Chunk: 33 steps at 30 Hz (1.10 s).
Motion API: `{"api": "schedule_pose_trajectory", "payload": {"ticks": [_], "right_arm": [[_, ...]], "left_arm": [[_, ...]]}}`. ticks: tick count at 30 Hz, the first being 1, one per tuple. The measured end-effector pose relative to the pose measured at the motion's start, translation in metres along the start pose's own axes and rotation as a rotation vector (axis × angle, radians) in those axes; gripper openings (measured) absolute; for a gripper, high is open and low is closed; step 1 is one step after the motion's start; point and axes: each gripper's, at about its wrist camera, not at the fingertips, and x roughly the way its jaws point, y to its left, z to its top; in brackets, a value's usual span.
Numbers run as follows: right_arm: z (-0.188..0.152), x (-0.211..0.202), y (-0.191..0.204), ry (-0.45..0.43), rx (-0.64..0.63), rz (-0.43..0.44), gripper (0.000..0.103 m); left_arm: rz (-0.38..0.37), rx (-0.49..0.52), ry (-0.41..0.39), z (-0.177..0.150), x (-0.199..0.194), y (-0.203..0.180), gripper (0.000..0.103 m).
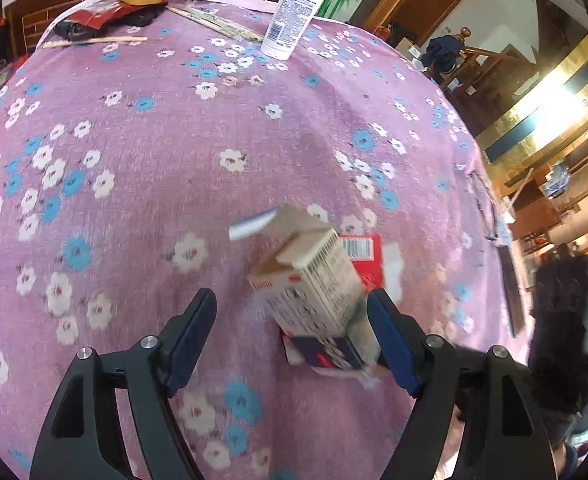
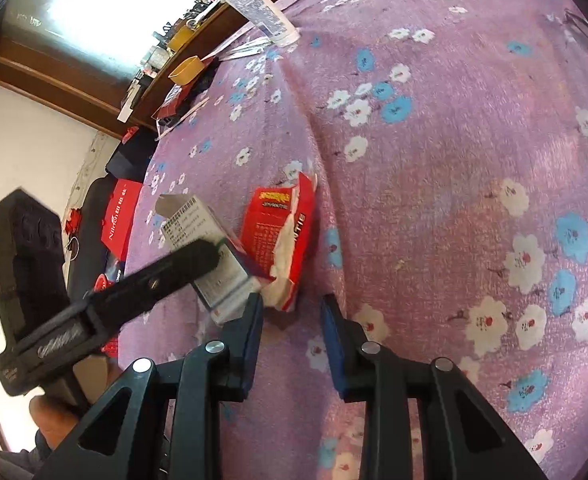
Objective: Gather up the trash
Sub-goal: 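Grasp the red snack box with the right gripper while the left grasps the white medicine box, then lift the white medicine box and red snack box and carry them to the wastebasket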
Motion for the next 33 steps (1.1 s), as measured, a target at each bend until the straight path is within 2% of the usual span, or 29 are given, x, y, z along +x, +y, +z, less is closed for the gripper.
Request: {"api": "schedule_pose_trajectory", "payload": {"ticks": [1, 3, 5, 8, 15, 19, 22, 24, 25, 26, 28, 30, 33], "right_arm": [[-0.001, -0.001, -0.001, -0.001, 0.005, 0.002, 0.032], [-0.002, -0.003, -0.003, -0.003, 0.007, -0.001, 0.032], [-0.003, -0.004, -0.003, 0.002, 0.009, 0.002, 0.033], [-0.001, -0.007, -0.001, -0.008, 0.007, 0.004, 0.034], [0.012, -0.002, 0.006, -0.017, 0.019, 0.01, 0.034], [0.02, 0.011, 0.013, -0.016, 0.01, -0.003, 0.039], [0.026, 0.026, 0.013, -0.001, 0.03, -0.053, 0.039], [0.028, 0.028, 0.016, -0.006, 0.019, -0.082, 0.027], [0.028, 0.029, 0.021, 0.001, -0.005, -0.095, 0.011], [0.028, 0.028, 0.023, -0.004, -0.019, -0.109, 0.008], [0.022, 0.022, 0.039, -0.027, -0.088, -0.163, 0.005], [0.015, 0.017, 0.055, -0.051, -0.148, -0.197, 0.005], [0.003, 0.009, 0.077, -0.092, -0.218, -0.233, 0.005]], "left_arm": [[-0.01, -0.001, -0.004, 0.001, 0.002, 0.0, 0.073], [-0.06, -0.009, -0.004, 0.004, 0.005, 0.0, 0.051], [-0.1, -0.001, -0.012, 0.005, 0.002, -0.005, 0.041], [-0.099, 0.023, -0.027, 0.002, -0.002, -0.008, 0.04], [-0.133, -0.052, -0.036, -0.008, -0.026, 0.019, 0.04], [-0.144, -0.084, -0.052, -0.015, -0.041, 0.035, 0.04], [-0.112, -0.079, -0.057, -0.022, -0.046, 0.044, 0.04], [-0.085, -0.074, -0.064, -0.026, -0.05, 0.048, 0.04], [-0.061, -0.07, -0.077, -0.028, -0.054, 0.051, 0.04], [-0.04, -0.062, -0.09, -0.03, -0.057, 0.052, 0.04], [0.008, -0.042, -0.114, -0.033, -0.064, 0.054, 0.04], [0.093, -0.003, -0.141, -0.036, -0.071, 0.054, 0.04], [0.159, 0.033, -0.164, -0.042, -0.078, 0.056, 0.04]]}}
